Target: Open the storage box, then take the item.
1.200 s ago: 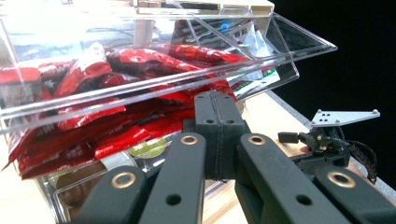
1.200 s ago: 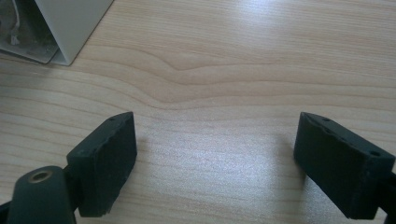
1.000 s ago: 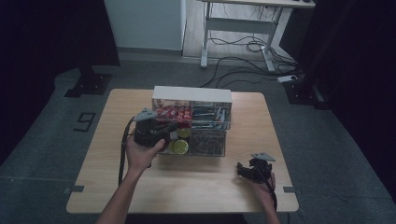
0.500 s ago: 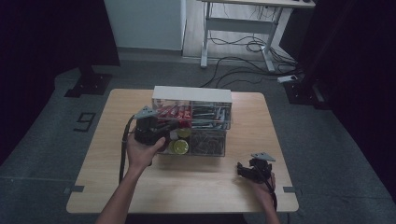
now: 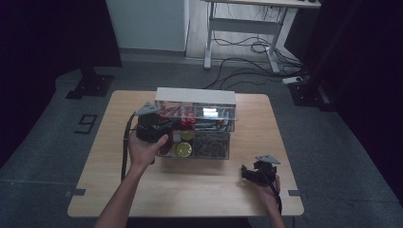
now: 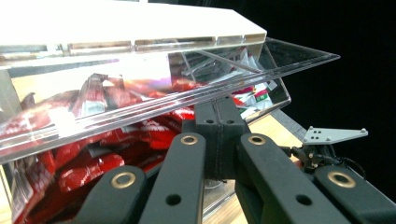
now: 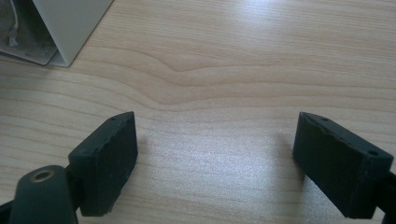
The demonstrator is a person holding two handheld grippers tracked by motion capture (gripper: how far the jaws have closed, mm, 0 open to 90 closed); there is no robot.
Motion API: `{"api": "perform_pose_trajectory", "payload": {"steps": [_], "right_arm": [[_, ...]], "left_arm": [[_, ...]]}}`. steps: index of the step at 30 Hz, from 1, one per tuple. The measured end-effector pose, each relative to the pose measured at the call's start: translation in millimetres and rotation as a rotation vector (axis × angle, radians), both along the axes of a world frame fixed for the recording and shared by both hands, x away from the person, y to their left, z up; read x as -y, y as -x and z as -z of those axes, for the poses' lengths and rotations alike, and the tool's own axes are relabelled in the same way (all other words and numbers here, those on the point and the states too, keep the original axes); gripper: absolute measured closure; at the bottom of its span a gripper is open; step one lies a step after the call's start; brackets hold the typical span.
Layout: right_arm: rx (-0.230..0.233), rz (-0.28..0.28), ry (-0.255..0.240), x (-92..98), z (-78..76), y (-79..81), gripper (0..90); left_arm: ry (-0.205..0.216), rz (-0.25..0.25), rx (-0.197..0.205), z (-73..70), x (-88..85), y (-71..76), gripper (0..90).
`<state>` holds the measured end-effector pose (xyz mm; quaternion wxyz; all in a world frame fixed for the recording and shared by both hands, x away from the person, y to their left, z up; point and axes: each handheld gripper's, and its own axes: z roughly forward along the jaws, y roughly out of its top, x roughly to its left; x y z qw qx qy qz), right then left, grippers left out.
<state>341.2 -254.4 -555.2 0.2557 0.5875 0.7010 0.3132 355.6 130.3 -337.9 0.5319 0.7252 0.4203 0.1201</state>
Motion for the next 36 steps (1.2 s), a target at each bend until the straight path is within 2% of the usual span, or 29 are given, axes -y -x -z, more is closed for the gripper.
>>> {"api": "perform_pose_trajectory", "payload": {"steps": [16,36], "right_arm": [[-0.001,0.0,-0.001,-0.1,-0.1,-0.2,13.9],[0.002,0.0,-0.003,0.1,0.0,-0.2,15.4]], "left_arm": [[0.016,-0.015,0.027,-21.1,-0.9,-8.5,90.0],[0.017,-0.016,0.023,-20.6,1.1,-9.6,90.0]]}}
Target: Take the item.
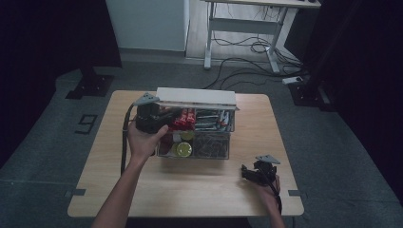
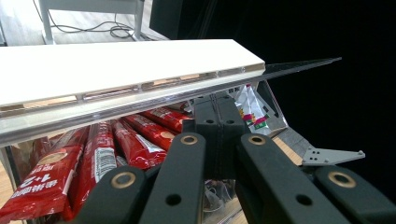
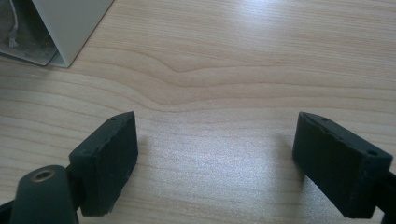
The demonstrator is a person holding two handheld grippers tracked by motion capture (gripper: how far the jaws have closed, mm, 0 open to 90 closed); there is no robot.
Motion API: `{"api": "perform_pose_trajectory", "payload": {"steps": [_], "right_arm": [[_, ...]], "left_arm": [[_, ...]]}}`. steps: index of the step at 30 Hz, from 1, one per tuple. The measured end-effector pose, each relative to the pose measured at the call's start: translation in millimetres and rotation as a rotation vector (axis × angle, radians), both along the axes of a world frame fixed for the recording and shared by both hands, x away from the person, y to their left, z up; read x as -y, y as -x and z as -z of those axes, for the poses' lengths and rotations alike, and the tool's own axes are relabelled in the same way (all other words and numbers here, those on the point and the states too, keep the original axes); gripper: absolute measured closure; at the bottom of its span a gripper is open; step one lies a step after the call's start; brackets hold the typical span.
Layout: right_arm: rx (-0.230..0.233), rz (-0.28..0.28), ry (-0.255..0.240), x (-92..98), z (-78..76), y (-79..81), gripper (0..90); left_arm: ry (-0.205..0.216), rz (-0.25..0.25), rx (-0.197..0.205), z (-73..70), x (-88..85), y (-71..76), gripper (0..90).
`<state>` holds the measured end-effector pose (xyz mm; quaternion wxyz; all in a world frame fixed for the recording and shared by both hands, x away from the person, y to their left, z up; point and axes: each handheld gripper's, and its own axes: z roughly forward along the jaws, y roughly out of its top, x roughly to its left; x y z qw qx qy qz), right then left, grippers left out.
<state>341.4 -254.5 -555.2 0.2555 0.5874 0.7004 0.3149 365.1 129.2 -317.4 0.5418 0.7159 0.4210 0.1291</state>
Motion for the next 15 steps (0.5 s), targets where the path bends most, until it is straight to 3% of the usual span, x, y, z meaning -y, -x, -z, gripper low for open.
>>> {"api": "perform_pose_trajectory", "payload": {"steps": [7,12,15], "right_arm": [[0.025,-0.008,-0.032,1.2,-3.8,4.4,27.5],[0.122,-0.021,-0.081,0.3,-25.0,14.1,32.7],[0.167,-0.039,-0.086,-2.0,-37.8,19.5,33.6]], "left_arm": [[0.003,0.004,0.007,1.7,0.5,0.8,90.0],[0.005,0.004,0.009,2.5,0.4,-1.3,90.0],[-0.003,0.004,0.007,3.5,-0.3,-3.1,90.0]]}}
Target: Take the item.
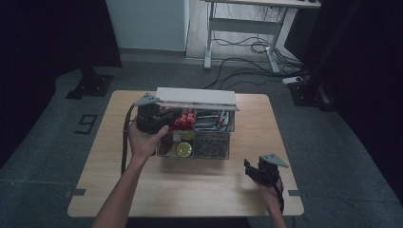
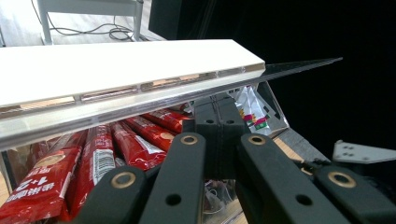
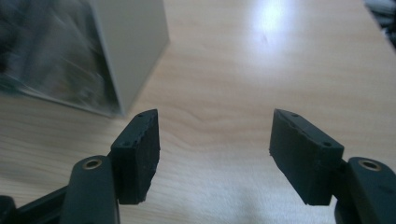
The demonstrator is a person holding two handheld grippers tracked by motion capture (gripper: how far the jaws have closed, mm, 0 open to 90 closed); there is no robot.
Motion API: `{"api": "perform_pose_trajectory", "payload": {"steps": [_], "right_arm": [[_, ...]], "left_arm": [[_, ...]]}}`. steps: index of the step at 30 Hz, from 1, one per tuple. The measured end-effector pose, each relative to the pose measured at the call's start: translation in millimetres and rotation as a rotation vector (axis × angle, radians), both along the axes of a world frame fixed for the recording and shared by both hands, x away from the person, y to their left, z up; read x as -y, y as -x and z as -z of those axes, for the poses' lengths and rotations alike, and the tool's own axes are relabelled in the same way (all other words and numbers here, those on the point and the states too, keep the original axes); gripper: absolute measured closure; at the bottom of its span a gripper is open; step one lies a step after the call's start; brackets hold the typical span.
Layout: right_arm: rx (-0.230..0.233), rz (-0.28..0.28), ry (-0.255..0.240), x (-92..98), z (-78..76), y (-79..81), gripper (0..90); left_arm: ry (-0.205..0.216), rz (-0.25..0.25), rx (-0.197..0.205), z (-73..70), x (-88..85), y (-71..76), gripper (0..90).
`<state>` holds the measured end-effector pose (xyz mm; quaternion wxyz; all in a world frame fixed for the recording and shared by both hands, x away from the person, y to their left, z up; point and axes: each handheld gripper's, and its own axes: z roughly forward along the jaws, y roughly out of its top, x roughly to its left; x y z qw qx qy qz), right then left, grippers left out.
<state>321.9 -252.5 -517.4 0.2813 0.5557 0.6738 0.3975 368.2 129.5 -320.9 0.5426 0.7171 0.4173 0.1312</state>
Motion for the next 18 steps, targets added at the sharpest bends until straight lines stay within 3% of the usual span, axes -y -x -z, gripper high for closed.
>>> {"api": "perform_pose_trajectory", "payload": {"steps": [10,18], "right_arm": [[0.128,-0.073,-0.056,-9.8,-44.7,17.0,37.4],[0.15,-0.095,-0.125,0.2,-63.9,19.2,41.6]], "left_arm": [[0.003,0.008,-0.008,2.5,-0.8,-4.9,90.0],[0.003,0.0,-0.011,3.3,-1.0,-6.0,90.0]]}}
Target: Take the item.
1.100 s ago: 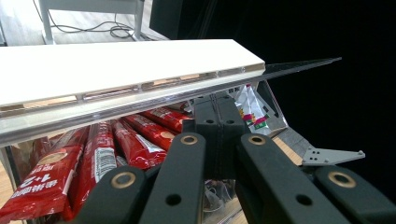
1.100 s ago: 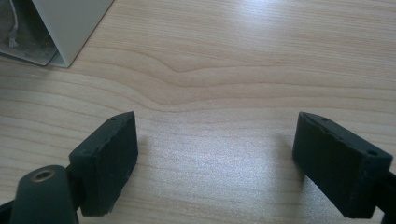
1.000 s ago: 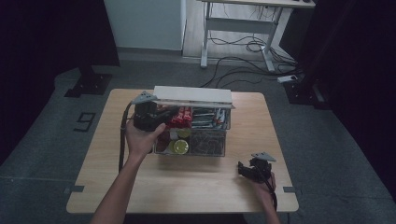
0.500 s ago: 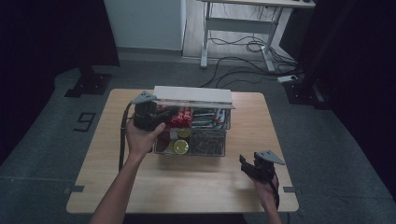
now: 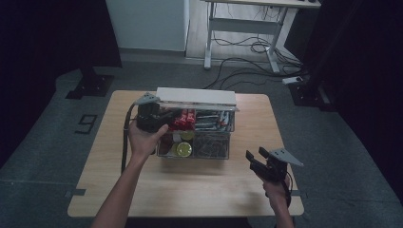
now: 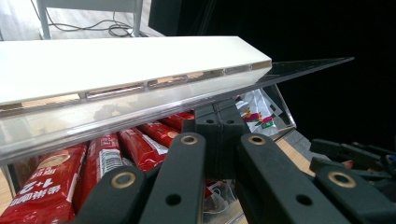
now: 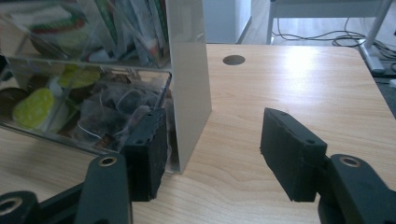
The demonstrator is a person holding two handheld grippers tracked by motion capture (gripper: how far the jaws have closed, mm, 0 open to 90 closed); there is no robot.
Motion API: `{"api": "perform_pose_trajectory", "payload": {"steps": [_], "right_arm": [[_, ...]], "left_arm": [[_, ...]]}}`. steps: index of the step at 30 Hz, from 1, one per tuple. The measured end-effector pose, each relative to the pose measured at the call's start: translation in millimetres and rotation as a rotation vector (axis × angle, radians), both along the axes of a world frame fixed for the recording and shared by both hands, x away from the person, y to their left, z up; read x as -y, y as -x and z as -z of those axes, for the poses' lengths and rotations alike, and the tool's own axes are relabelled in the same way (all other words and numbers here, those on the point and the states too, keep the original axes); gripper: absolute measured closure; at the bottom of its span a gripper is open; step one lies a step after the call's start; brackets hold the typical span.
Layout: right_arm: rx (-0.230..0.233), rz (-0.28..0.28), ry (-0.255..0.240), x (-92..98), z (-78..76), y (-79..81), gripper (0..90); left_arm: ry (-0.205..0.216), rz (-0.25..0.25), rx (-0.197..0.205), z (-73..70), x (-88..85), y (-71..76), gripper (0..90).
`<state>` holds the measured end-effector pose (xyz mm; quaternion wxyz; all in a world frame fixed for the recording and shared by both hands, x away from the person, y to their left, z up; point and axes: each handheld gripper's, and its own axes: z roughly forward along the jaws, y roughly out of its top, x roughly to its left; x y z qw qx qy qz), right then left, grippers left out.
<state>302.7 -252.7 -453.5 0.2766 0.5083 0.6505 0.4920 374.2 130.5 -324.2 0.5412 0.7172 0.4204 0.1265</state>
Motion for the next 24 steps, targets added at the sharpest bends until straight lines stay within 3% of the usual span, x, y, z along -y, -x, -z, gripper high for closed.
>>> {"api": "perform_pose_trajectory", "payload": {"steps": [8,24], "right_arm": [[0.032,-0.052,-0.041,-5.5,-28.2,-3.6,45.8],[0.1,-0.133,-0.02,-32.7,-80.3,-20.0,52.9]], "left_arm": [[-0.008,0.004,-0.009,-0.6,2.7,-2.4,90.0],[-0.029,0.006,-0.006,-4.7,6.1,-2.0,90.0]]}}
